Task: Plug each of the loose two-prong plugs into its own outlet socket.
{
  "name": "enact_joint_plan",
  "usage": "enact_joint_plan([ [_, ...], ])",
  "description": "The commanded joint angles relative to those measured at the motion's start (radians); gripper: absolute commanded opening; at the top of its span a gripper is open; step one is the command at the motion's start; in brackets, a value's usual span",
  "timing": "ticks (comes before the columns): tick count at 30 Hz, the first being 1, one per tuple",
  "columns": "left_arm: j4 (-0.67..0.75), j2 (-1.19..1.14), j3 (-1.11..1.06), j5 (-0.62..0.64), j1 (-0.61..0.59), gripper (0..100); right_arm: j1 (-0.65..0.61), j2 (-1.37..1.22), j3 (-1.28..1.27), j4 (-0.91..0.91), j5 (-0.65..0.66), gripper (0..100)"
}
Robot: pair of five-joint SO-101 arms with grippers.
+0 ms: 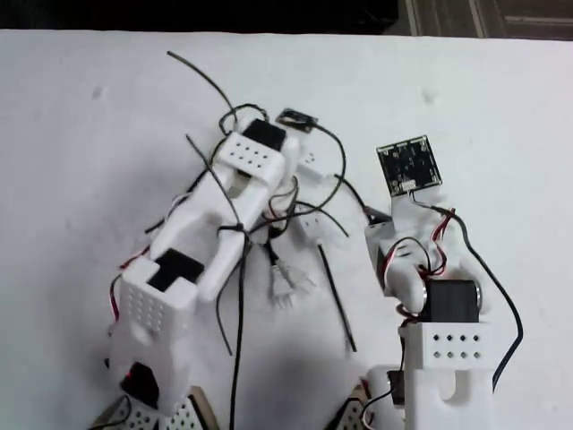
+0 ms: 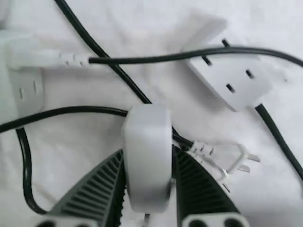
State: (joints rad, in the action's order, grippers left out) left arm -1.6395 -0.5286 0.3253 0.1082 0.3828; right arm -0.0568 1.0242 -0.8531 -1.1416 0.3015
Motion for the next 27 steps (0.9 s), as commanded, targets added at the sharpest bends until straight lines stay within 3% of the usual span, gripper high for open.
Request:
enact_joint_plan([
  [1,-0.091,0.160,0.012,-0.006,0.016,2,0.008,0.012,0.032,0.007,0.011,1.7],
  [9,-0.020,0.487,-0.339,-0.118,0.012,2,0.005,0.010,0.029,0.008,0.011,1.7],
  [18,0.402,0.664,-0.937,-0.221,0.001,2,0.004,0.010,0.029,0.008,0.011,1.7],
  [22,0.506,0.665,-1.033,-0.270,-0.031,2,0.004,0.010,0.029,0.007,0.011,1.7],
  [27,0.460,0.668,-1.017,-0.361,-0.082,4,0.004,0.008,0.029,0.007,0.011,1.7],
])
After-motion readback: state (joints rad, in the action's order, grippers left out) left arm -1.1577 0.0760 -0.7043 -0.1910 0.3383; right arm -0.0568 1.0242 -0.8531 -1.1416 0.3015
